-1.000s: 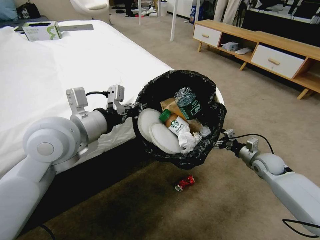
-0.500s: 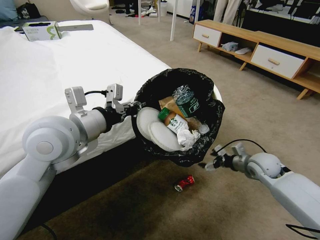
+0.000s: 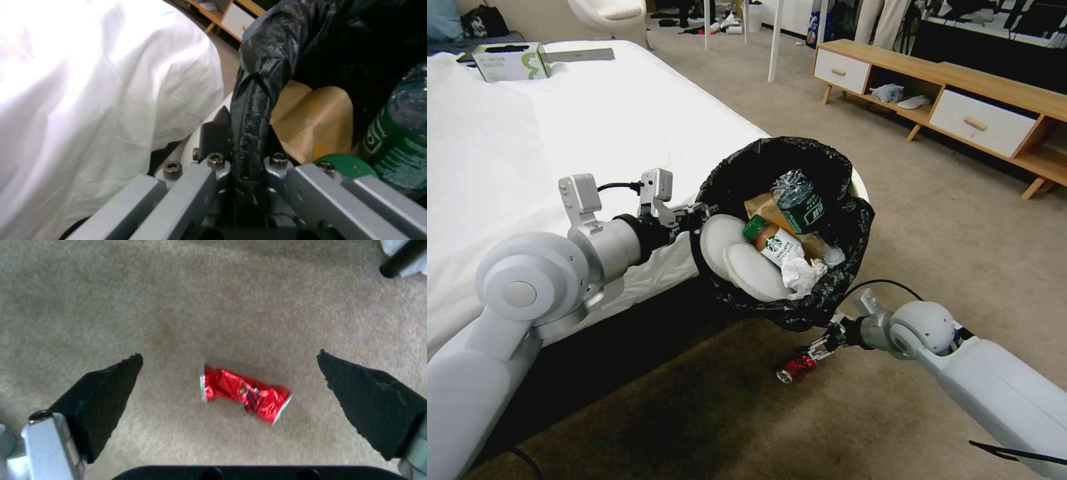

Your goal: Pick up the trash bin and place the garbage on the floor into it.

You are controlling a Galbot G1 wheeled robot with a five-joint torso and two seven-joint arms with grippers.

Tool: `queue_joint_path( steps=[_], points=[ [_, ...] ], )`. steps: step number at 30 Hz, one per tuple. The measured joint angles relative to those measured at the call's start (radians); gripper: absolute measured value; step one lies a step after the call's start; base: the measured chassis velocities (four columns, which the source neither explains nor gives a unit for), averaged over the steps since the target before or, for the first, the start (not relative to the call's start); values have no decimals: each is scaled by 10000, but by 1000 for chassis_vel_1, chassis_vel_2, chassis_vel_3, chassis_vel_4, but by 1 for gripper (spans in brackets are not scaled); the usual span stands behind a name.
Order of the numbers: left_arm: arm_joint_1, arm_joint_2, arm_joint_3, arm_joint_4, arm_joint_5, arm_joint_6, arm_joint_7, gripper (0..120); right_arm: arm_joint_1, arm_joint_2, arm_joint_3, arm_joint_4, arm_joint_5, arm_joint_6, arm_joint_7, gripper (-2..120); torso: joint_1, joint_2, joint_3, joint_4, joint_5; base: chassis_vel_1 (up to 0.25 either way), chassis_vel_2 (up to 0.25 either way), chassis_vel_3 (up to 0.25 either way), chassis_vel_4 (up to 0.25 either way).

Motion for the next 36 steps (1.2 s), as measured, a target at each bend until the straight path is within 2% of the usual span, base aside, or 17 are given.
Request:
queue_joint_path(
  steps=[6,8,12,14,18,22,23,25,26,27,30,36],
  points=[
    [76,21,-5,-1,48,0,34,2,457,458,-538,-991,-576,526,-506,100,0,0,0,3,0,0,0,0,0],
    [95,60,-39,4,56,0,59,2,628,537,-841,-1466,-1547,944,-951,100,0,0,0,2,-2,0,0,0,0],
    [97,25,-48,16,68,0,69,2,705,597,-983,-1741,-2451,1282,-1334,100,0,0,1,1,1,0,0,0,0],
    [105,-29,-40,29,110,0,85,2,779,668,-1070,-2020,-3634,1889,-1635,100,0,0,1,-1,-3,0,0,0,0],
    [115,-65,-21,60,148,0,98,2,806,738,-1129,-2206,-4222,2278,-1868,100,0,0,0,2,2,0,0,0,0],
    [141,-98,-8,115,240,0,176,2,704,765,-1147,-2527,-5439,3366,-2323,100,0,-1,1,1,0,0,0,0,0],
    [141,-98,-8,115,240,0,176,2,704,765,-1147,-2527,-5439,3366,-2323,100,0,-1,1,1,0,0,0,0,0],
    [158,-117,-3,144,292,0,218,2,660,854,-934,-2683,-6639,4103,-2611,100,0,0,0,0,0,0,0,0,0],
    [158,-117,-3,144,292,0,218,2,660,854,-934,-2683,-6639,4103,-2611,100,0,0,0,0,0,0,0,0,0],
    [158,-149,4,168,318,0,233,2,676,905,-883,-2747,-7257,4366,-2688,100,0,0,0,0,-1,0,0,0,0],
    [148,-216,25,193,346,-1,246,2,776,1017,-866,-2894,-7809,4881,-2831,100,0,0,1,2,0,0,0,0,0],
    [162,-244,33,229,412,-1,285,2,999,1266,-908,-3265,-7978,5510,-3081,100,0,0,0,3,0,0,0,0,0]
  ],
)
